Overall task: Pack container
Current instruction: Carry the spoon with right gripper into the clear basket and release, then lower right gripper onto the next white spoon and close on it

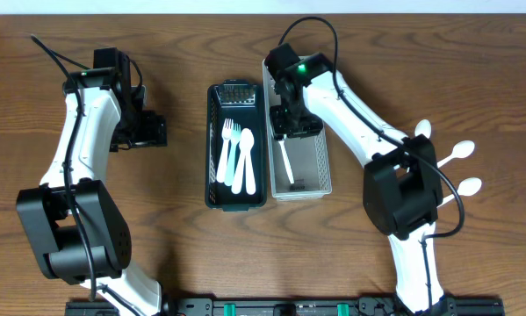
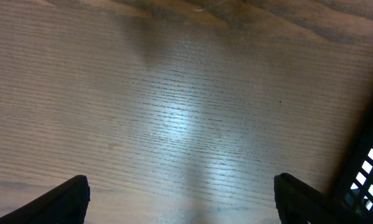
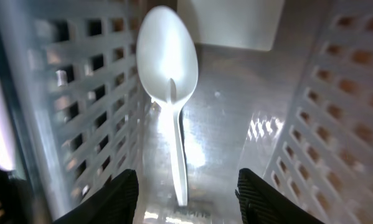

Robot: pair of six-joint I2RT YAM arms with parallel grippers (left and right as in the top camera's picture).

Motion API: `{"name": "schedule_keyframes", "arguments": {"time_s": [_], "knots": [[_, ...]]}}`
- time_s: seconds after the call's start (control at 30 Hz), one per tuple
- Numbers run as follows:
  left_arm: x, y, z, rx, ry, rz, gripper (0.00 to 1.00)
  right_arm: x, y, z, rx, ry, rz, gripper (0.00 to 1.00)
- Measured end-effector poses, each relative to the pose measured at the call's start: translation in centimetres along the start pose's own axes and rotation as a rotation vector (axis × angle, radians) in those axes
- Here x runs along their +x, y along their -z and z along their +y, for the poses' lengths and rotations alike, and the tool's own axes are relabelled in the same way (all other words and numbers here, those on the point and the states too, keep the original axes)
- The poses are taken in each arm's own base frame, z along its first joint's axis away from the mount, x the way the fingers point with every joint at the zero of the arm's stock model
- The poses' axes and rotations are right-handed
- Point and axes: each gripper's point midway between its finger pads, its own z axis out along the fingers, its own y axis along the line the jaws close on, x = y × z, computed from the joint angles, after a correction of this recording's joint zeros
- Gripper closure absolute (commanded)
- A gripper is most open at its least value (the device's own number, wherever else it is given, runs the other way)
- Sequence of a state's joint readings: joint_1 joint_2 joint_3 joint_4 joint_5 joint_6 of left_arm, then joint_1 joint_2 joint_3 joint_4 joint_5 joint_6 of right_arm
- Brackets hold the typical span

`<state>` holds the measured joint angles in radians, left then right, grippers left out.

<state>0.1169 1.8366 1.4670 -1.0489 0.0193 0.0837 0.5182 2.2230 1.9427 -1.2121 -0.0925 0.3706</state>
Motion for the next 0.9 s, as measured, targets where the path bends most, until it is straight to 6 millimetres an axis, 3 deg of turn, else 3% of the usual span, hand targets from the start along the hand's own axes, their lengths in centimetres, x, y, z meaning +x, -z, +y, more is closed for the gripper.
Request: {"name": "schedule_keyframes", "arguments": {"time_s": [0.07, 0.13, 0.2, 0.27, 0.33, 0.37, 0.43, 0.53, 0.67, 0.8, 0.9], "knots": [[0.0, 0.0, 0.0, 0.000, 0.000, 0.002, 0.13, -1.0, 2.0, -0.5, -0.004, -0.011, -0.050, 0.43], [0.1, 0.0, 0.0, 0.000, 0.000, 0.002, 0.13, -2.4, 5.9, -1.6, -0.006, -0.037, -0.147, 0.40], [0.1, 0.0, 0.0, 0.000, 0.000, 0.002, 0.13, -3.4, 11.0, -4.1, 0.001, -0.091, -0.264, 0.40], [0.1, 0.0, 0.0, 0.000, 0.000, 0.002, 0.13, -3.3, 16.7, -8.5, 0.028, -0.190, -0.378, 0.40], [0.1, 0.0, 0.0, 0.000, 0.000, 0.003, 0.12, -2.5, 20.3, -12.8, 0.063, -0.287, -0.442, 0.40], [0.1, 0.0, 0.0, 0.000, 0.000, 0.002, 0.13, -1.6, 21.9, -15.7, 0.093, -0.354, -0.459, 0.40], [0.1, 0.0, 0.0, 0.000, 0.000, 0.003, 0.13, -0.3, 22.7, -19.7, 0.140, -0.451, -0.450, 0.39], [0.1, 0.0, 0.0, 0.000, 0.000, 0.002, 0.12, 0.7, 20.9, -23.8, 0.187, -0.545, -0.386, 0.39], [0.1, 0.0, 0.0, 0.000, 0.000, 0.003, 0.12, 2.0, 14.1, -27.7, 0.219, -0.623, -0.227, 0.38], [0.1, 0.0, 0.0, 0.000, 0.000, 0.004, 0.13, 4.0, 7.3, -29.2, 0.199, -0.645, -0.112, 0.38], [0.1, 0.0, 0.0, 0.000, 0.000, 0.005, 0.12, 5.3, 4.0, -29.6, 0.185, -0.654, -0.075, 0.38]]}}
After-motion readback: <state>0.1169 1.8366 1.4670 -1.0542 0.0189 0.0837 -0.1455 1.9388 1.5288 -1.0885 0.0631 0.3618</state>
